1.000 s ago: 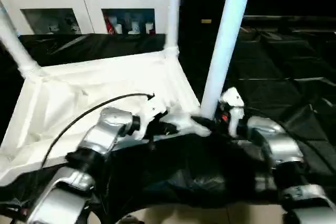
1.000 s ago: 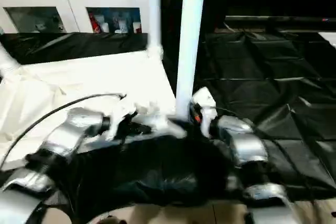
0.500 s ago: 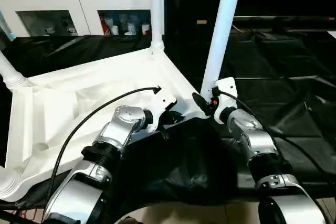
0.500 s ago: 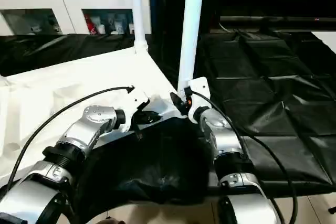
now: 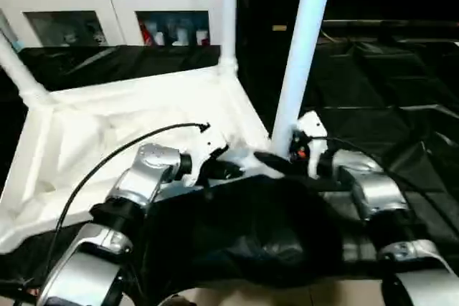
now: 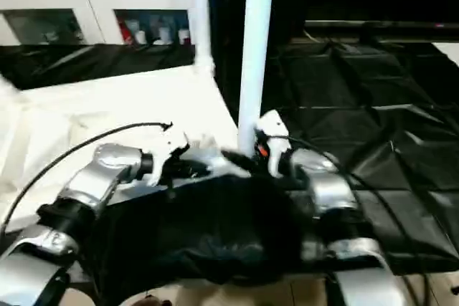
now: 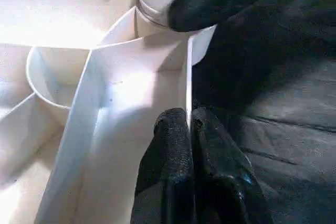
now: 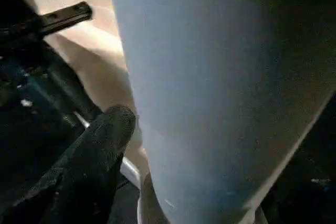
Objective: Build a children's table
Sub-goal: Rotate leg to tighten
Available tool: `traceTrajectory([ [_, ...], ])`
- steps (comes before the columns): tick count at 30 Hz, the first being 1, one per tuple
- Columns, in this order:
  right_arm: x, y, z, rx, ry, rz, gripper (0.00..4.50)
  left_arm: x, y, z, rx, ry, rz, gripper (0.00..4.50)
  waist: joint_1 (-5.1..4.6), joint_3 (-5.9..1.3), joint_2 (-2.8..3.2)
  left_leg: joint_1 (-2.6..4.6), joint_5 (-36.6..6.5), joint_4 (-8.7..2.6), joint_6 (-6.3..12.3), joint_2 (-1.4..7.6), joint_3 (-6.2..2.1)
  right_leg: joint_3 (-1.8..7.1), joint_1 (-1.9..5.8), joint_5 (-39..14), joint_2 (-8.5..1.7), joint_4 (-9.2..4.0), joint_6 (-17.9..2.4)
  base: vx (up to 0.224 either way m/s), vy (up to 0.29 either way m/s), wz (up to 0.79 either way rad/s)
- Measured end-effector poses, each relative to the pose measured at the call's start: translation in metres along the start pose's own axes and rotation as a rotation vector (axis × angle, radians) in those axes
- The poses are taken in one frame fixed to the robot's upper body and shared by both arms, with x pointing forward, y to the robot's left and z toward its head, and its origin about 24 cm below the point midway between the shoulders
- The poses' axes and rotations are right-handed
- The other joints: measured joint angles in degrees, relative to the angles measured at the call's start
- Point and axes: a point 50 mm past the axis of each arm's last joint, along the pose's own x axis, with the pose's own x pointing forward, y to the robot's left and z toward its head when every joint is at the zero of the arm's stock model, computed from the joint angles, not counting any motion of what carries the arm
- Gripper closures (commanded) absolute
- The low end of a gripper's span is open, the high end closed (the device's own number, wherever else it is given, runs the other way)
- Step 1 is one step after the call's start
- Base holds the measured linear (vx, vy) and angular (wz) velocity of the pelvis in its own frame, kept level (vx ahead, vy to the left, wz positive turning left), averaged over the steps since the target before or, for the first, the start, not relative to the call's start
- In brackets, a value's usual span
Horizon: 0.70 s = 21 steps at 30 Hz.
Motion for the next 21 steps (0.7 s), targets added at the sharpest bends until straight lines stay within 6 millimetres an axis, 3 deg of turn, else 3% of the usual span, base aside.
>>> traceTrajectory([
  [8, -0.008, 0.005, -0.001, 0.016, 0.03, 0.13, 1.11, -0.008, -0.005, -0.004, 0.008, 0.006, -0.072, 4.5, 0.07, 0.0, -0.01, -0.02, 0.0, 0.03, 0.0, 0.01, 0.02, 0.01, 0.01, -0.1, 0.0, -0.01, 0.0, 0.0, 0.0, 0.0],
  [21, -0.015, 0.011, -0.003, 0.028, 0.043, 0.182, 2.1, -0.011, -0.009, -0.006, 0.011, 0.019, -0.124, 4.5, 0.4, -0.02, -0.04, 0.01, 0.0, 0.03, 0.0, 0.01, 0.03, 0.0, 0.04, -0.1, -0.02, -0.02, 0.0, 0.0, 0.0, 0.0],
])
